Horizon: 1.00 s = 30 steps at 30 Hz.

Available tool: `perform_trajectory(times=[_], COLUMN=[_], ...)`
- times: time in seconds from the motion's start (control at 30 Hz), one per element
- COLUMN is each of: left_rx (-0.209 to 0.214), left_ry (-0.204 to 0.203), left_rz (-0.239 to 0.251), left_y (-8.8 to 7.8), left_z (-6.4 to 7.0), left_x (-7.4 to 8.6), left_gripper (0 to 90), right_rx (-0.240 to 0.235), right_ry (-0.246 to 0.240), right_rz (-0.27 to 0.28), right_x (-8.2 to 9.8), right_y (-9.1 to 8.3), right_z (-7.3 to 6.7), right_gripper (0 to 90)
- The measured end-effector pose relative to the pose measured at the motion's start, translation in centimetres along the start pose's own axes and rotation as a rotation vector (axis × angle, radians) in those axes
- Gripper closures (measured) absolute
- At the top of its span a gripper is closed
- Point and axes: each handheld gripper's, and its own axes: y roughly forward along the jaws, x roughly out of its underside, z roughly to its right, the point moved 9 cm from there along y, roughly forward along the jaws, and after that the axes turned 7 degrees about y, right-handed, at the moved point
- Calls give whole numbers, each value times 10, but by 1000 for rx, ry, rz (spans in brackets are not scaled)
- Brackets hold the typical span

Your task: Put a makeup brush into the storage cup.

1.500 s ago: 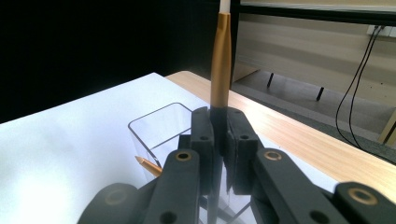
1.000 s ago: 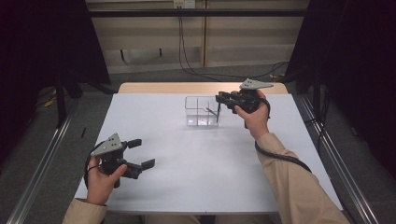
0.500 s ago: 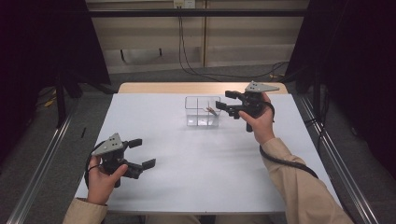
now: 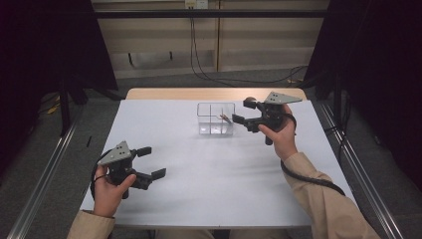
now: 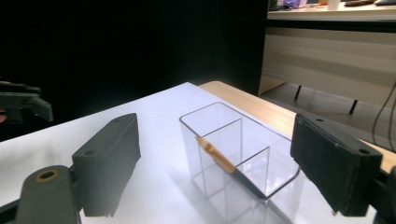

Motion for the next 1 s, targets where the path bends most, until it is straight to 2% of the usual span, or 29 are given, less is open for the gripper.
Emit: perform_trajectory(times=[0.43, 0.67, 1.0], left_rx=[0, -1, 3], left_ry=[0, -3, -7], left_rz=[2, -1, 1], left_y=[1, 1, 3], left_z=[0, 0, 1], left_x=[-1, 0, 0], left_gripper=[5, 6, 6], right_rx=[-2, 22, 9], right_ry=[-6, -3, -9], right_rz=[-4, -2, 7], right_x=[7, 11, 13], right_y=[-18, -26, -40], right_z=[-3, 0, -2], right_gripper=[115, 61, 25])
